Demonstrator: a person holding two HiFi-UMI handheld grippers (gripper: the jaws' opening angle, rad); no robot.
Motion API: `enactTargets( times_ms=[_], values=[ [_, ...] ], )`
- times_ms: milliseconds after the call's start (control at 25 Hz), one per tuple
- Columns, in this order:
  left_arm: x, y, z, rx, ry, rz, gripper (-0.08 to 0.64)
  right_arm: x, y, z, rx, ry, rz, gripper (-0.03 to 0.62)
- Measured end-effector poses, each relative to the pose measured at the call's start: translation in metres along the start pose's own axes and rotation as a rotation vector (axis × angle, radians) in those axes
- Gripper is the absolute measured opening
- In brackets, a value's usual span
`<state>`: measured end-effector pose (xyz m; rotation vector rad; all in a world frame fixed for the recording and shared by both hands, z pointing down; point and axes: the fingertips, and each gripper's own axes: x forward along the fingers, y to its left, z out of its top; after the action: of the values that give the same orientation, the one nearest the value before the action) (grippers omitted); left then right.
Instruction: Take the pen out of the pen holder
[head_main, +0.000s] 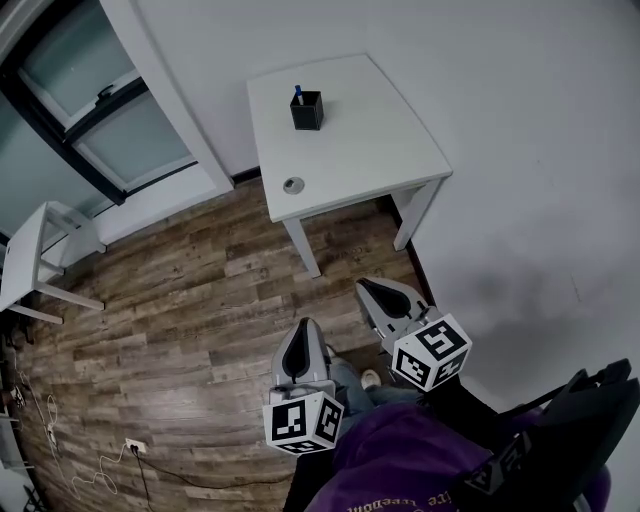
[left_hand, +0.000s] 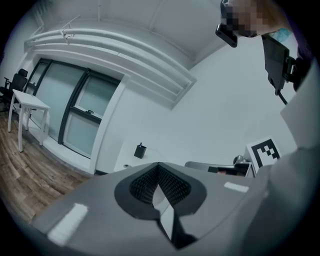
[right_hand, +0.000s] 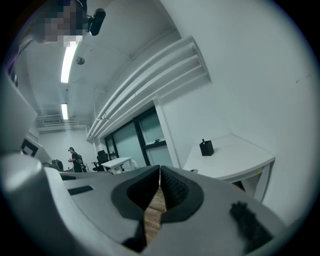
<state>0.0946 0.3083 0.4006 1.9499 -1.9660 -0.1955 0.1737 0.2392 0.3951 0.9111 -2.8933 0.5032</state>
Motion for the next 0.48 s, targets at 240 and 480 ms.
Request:
enactTargets(
  times_ms=[240,480],
  values=[
    [0.054,0.043,0.025,0.011,0.004,-0.011,0.006,0.066,-0.02,0.02,-0.001,-0.023,-0.033,0.012],
    [0.114,0.086,0.062,0.014,0.009,-0.045,0.006,0.137,-0.033,0.048,-0.013,-0.044,-0.066,0.012]
  ],
)
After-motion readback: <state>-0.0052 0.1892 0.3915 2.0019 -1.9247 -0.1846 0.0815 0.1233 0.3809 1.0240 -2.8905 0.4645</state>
